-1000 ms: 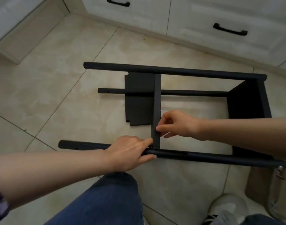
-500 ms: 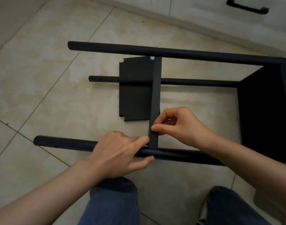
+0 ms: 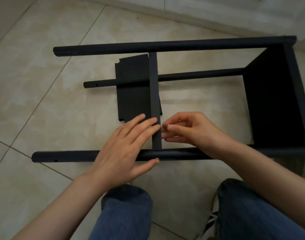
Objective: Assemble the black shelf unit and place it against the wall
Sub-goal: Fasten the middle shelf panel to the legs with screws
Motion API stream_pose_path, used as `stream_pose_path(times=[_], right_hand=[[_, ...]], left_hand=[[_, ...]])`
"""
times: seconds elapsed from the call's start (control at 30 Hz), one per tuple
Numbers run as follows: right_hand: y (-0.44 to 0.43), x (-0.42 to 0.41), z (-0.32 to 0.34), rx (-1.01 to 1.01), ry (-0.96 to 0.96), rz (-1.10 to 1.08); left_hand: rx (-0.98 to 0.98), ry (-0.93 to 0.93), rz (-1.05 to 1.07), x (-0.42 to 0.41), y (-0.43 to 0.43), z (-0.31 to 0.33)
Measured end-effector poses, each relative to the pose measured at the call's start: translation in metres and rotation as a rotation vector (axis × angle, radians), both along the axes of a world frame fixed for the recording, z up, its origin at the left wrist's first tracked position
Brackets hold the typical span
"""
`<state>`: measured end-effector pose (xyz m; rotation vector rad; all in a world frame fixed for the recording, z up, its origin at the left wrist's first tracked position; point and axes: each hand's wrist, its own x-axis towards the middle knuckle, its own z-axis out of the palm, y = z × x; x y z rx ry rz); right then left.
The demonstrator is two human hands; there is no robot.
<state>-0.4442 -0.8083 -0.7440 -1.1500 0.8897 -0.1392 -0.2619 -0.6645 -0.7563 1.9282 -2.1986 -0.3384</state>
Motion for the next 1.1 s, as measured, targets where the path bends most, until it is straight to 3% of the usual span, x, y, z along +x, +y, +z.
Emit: stream_pose_path(times=[0.33, 0.6, 1.1], right_hand=[[-0.011, 0.001, -0.009, -0.187, 0.16, 0.259], [-0.014, 0.01, -0.021, 0.006, 0.148, 0.35], [-0.005, 0.023, -0.038, 0.053, 0.149, 0.498]], left_hand=[[0.069, -0.023, -0.119, 0.007, -0.009, -0.003], [-0.016, 0.006, -0.14, 0.005, 0.002, -0.016], [-0.046, 0.048, -0.118, 0.003, 0.004, -0.018]])
